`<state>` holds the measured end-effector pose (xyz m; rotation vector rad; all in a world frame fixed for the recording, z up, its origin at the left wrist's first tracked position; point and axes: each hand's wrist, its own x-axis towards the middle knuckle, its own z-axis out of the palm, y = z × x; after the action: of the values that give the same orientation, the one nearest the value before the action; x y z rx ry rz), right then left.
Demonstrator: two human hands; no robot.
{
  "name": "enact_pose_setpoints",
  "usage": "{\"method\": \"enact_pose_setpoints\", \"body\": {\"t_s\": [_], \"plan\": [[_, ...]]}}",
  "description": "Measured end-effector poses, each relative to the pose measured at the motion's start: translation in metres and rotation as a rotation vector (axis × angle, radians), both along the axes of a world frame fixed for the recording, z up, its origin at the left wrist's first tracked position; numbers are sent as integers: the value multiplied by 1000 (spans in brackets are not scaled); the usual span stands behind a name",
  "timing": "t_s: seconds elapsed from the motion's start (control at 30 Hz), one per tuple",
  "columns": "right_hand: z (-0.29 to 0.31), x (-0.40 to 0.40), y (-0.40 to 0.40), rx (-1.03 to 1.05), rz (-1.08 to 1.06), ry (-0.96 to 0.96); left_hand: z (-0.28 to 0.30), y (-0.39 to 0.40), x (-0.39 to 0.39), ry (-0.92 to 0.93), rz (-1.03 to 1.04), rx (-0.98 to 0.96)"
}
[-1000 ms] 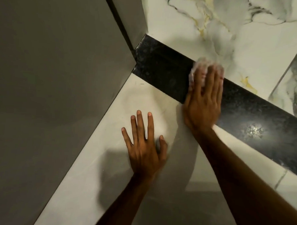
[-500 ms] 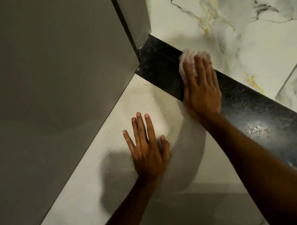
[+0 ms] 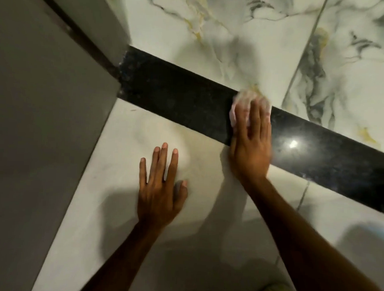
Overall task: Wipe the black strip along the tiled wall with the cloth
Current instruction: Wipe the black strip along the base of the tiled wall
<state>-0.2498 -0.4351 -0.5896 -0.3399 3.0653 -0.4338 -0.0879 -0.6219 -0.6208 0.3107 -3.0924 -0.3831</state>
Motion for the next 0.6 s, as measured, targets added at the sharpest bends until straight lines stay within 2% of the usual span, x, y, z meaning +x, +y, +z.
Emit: {"method": "enact_pose_setpoints", "body": {"t_s": [0.13, 0.23, 0.3, 0.33, 0.4, 0.5, 0.53, 0.6], "plan": [[-4, -41, -22, -65, -69, 30, -3, 1, 3, 26, -210, -16], [0, 0, -4, -103, 71, 52, 1, 6, 2, 7, -303, -15], [4, 48, 36, -109, 138, 57, 8, 20, 0, -46, -358, -21], [4, 68, 59, -113, 90, 80, 12, 31, 1, -71, -383, -18], [3, 84, 104, -41, -159, 114, 14, 56, 1, -120, -422, 1], [2, 45, 142, 113, -577, 59, 10, 87, -2, -139, -493, -13], [1, 25, 147, 97, -653, 50, 7, 93, -3, -132, -513, -24], [-1, -8, 144, 35, -619, 57, 1, 96, -4, -112, -548, -36]]}}
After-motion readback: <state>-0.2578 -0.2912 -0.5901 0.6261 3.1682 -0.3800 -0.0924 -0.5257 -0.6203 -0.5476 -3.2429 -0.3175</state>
